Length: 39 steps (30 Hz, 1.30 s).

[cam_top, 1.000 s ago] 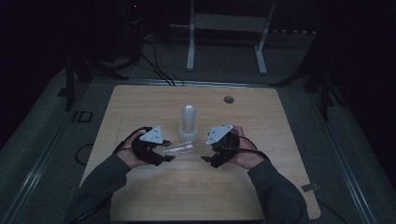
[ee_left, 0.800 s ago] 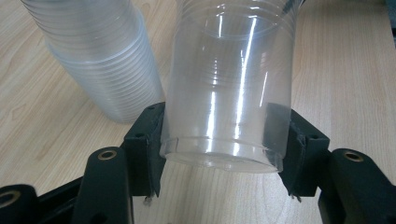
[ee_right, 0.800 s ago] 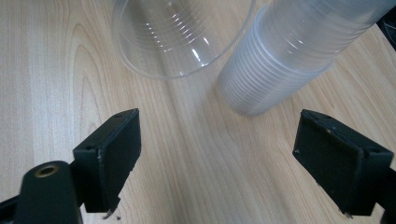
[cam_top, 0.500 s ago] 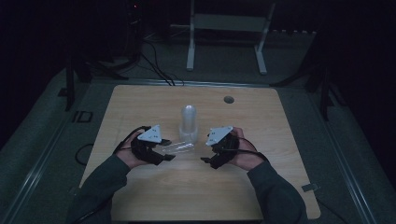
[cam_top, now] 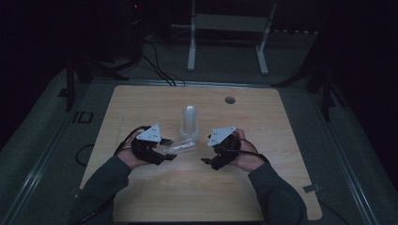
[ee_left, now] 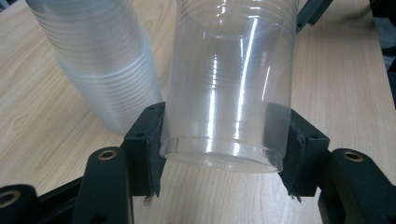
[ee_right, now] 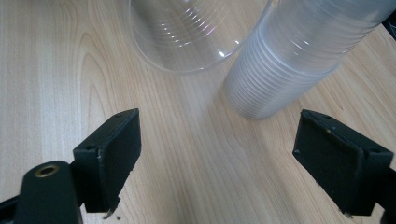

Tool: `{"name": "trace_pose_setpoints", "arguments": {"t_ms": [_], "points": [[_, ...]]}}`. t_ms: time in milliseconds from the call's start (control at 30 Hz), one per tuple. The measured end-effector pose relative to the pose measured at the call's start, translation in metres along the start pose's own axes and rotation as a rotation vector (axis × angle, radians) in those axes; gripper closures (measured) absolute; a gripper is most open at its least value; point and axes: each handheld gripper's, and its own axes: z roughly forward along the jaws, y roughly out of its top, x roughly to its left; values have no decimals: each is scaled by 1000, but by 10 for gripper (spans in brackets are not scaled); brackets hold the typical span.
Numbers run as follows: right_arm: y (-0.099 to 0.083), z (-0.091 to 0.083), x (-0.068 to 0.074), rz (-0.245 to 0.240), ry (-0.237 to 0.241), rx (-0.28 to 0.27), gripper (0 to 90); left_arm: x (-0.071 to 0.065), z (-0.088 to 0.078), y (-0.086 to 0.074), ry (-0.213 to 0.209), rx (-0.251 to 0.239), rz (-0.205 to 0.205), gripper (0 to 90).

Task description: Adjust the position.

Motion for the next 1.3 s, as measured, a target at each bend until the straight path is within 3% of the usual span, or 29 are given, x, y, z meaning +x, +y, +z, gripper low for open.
{"name": "trace_pose_setpoints", "arguments": {"t_ms": [467, 733, 1300], "points": [[-3, 1, 1, 44, -6, -29, 184, 0, -4, -2, 4, -42, -16, 414], [-4, 2, 3, 74, 18, -60, 182, 0, -6, -2, 0, -74, -27, 414], [-3, 0, 6, 70, 19, -90, 103, 1, -9, -2, -9, -116, -42, 414]]}}
